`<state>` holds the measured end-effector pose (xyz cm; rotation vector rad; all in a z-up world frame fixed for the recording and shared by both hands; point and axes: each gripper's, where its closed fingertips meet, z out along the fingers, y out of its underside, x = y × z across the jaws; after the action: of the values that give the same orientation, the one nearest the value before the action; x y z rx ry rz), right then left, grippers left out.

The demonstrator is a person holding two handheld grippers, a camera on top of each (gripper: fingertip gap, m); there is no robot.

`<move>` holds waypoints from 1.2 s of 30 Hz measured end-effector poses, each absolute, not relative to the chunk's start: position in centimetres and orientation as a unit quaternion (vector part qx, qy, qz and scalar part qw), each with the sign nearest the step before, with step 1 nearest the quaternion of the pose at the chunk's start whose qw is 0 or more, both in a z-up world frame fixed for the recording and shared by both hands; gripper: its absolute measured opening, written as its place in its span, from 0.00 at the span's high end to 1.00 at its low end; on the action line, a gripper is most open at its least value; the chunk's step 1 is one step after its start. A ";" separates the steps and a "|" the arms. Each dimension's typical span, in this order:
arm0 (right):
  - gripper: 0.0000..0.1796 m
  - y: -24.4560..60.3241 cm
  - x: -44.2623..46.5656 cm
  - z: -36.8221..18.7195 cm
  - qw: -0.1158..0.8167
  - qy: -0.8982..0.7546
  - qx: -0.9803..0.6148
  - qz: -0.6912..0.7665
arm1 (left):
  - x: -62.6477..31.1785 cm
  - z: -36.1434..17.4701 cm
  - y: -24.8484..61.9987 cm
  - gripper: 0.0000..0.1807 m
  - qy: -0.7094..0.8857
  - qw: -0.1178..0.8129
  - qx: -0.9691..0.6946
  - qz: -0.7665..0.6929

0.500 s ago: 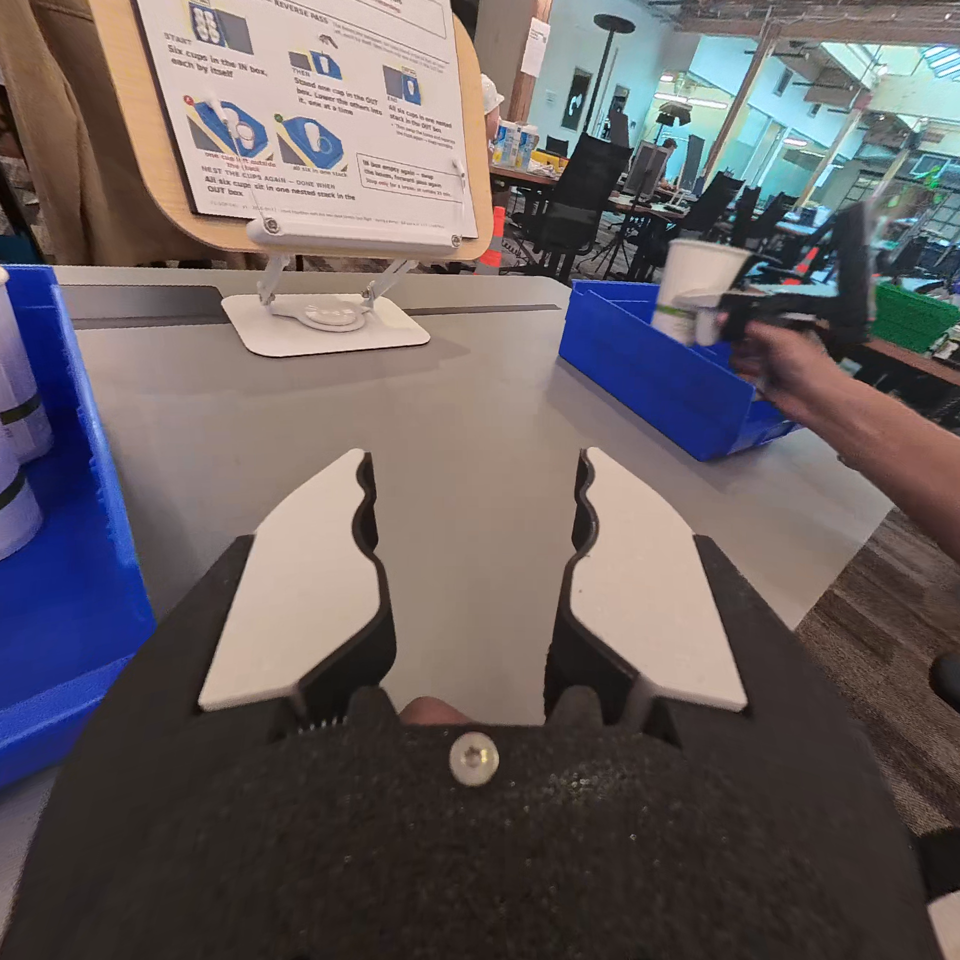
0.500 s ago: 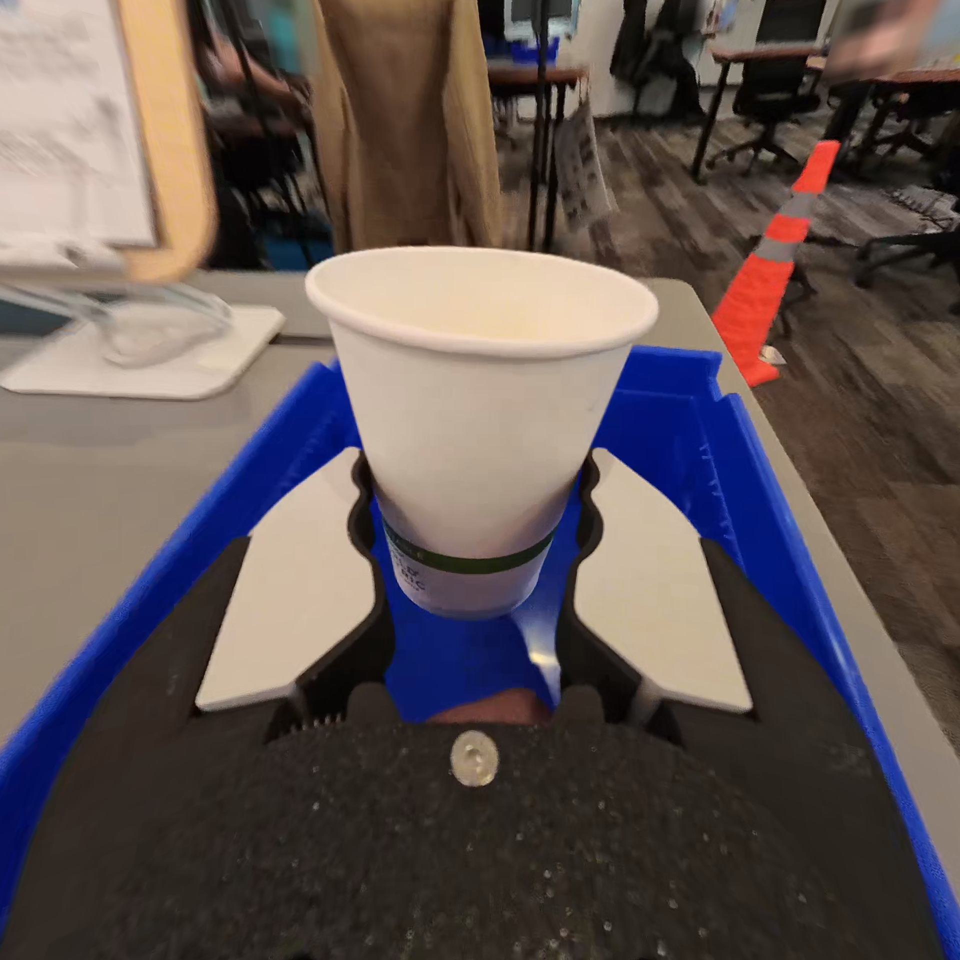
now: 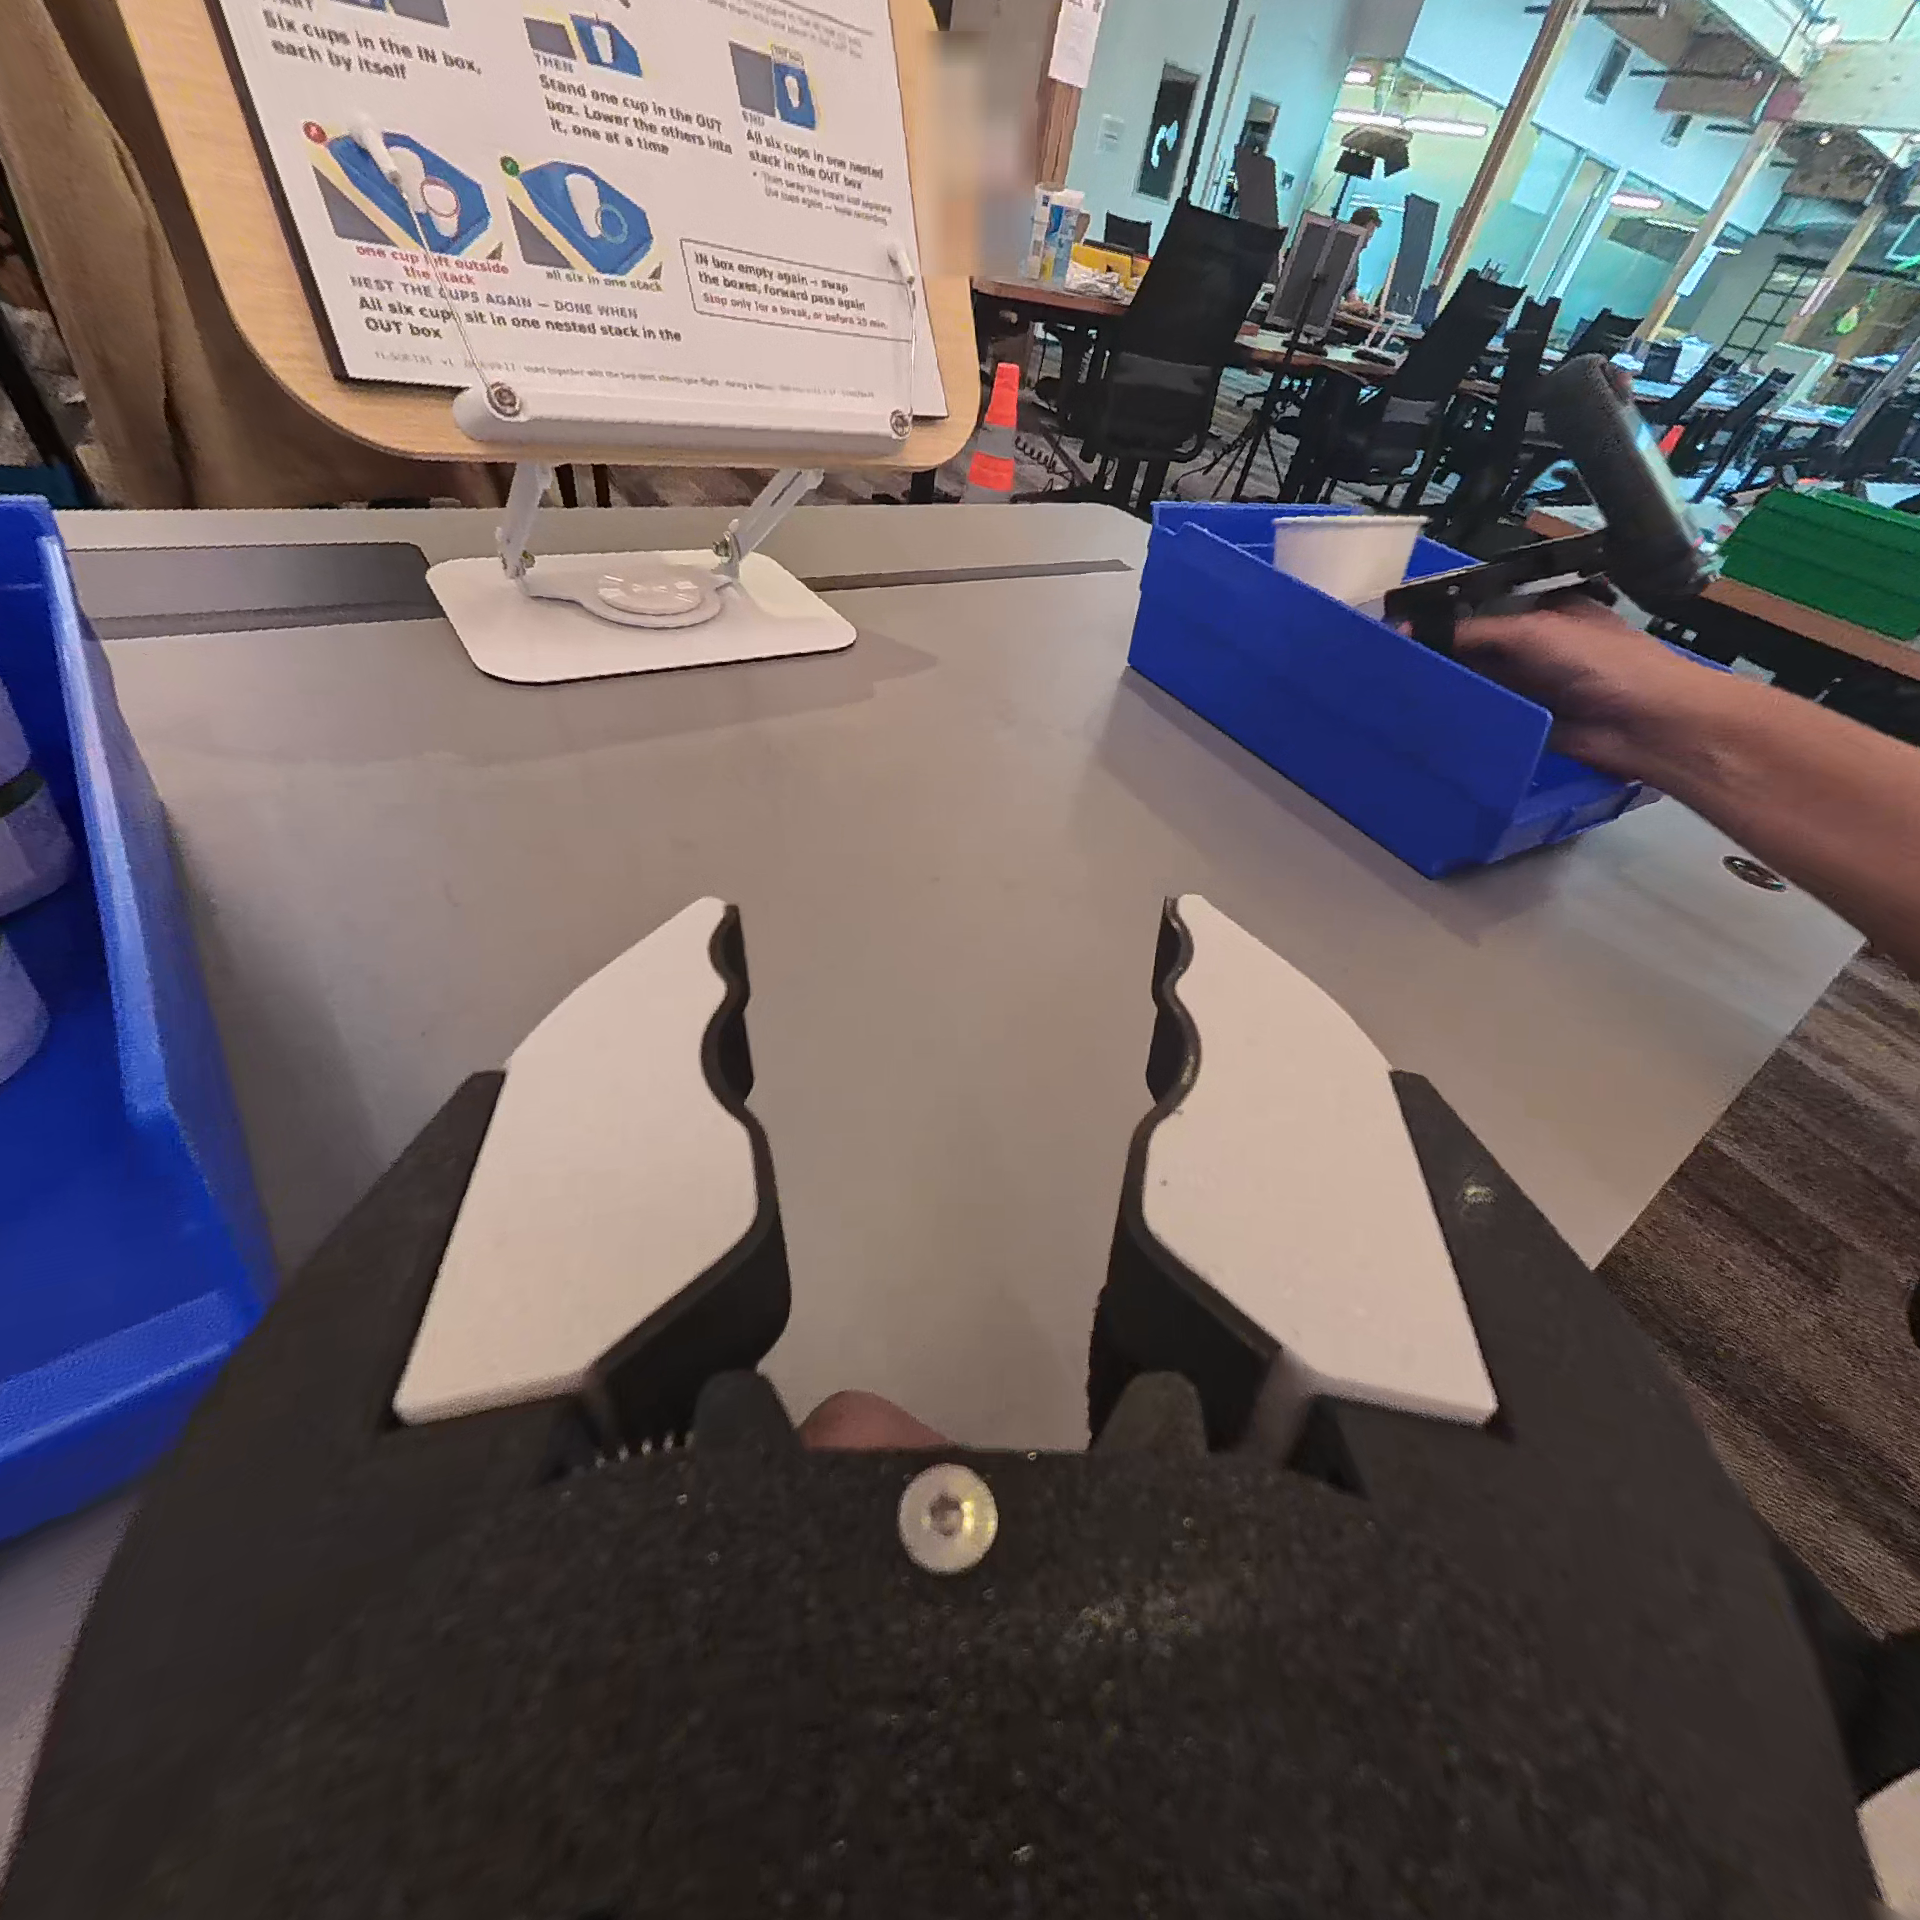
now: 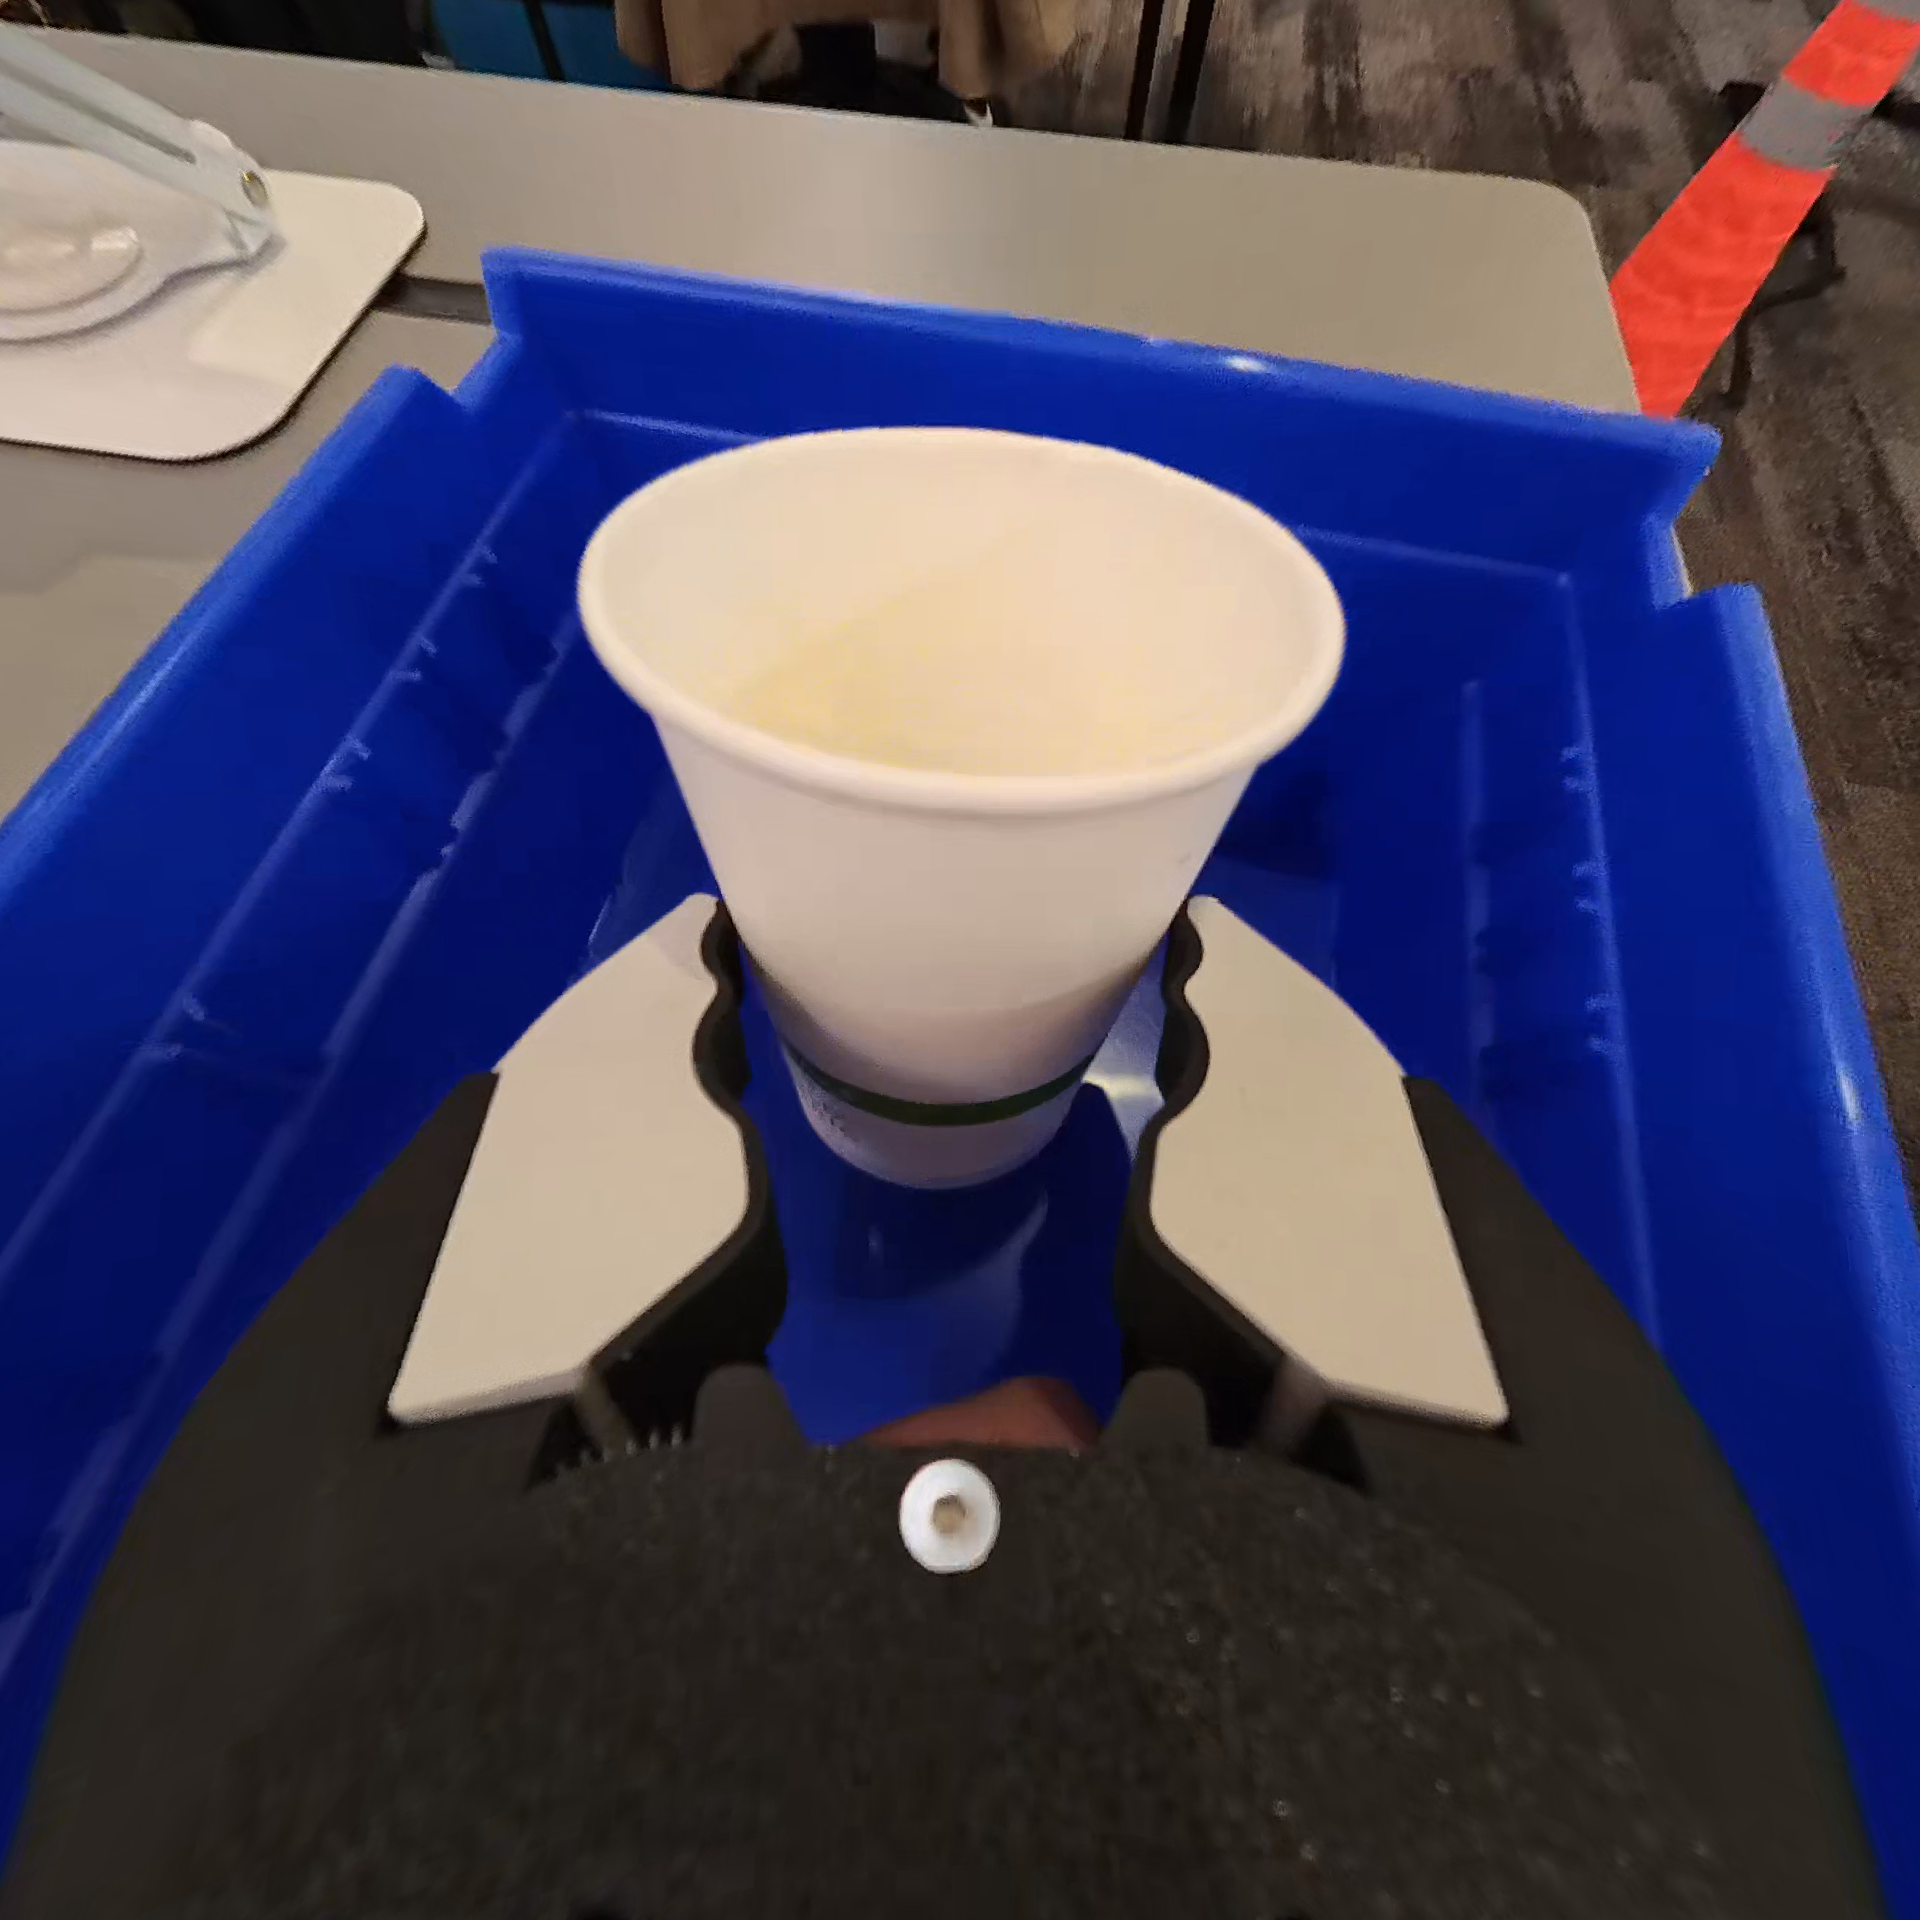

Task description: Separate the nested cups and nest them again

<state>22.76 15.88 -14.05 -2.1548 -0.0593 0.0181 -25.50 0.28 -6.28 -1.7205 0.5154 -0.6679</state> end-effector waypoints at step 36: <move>0.60 -4.3 -7.1 -9.6 0.556 -0.169 -0.732 0.356 | -43.8 -7.8 3.3 0.57 -0.026 0.604 -0.797 0.011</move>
<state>-7.08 -4.33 -9.64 -1.7276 -0.3997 0.8410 -43.84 3.34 -7.82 -1.8446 -0.0592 0.0253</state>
